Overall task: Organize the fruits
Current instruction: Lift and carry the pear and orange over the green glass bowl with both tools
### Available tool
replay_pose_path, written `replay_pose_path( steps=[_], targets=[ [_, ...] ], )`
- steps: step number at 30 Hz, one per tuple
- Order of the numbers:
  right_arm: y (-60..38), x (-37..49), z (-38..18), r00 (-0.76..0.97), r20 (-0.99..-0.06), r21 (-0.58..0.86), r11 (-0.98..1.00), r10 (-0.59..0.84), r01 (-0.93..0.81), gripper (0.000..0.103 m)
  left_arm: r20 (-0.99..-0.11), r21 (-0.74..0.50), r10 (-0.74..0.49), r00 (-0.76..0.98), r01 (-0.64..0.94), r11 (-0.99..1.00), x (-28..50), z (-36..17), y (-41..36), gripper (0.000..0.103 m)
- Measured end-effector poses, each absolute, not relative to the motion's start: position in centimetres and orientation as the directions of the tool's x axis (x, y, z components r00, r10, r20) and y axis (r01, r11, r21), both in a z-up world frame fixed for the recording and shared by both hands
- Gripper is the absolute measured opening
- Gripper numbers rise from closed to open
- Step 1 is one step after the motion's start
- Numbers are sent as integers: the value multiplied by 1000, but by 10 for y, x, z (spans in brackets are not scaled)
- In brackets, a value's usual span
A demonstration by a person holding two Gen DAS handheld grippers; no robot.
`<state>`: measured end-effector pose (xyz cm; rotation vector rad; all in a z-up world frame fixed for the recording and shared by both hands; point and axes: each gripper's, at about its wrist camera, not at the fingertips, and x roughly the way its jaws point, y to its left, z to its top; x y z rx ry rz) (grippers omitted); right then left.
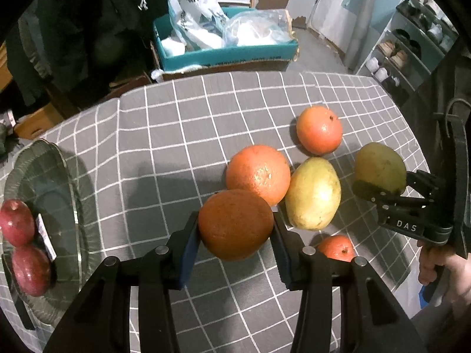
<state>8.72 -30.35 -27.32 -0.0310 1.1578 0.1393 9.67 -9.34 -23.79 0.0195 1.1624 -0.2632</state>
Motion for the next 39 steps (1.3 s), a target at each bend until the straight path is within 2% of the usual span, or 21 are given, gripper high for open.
replay_pose_path(
  steps=[23, 39],
  targets=[
    [-272, 67, -158, 636, -755, 47, 981, 157, -186, 69, -810, -135, -212, 547, 178, 975, 69, -147, -57, 47],
    [-240, 52, -104, 705, -674, 56, 967, 221, -249, 69, -760, -123, -157, 631, 98, 988, 48, -111, -14, 47]
  ],
)
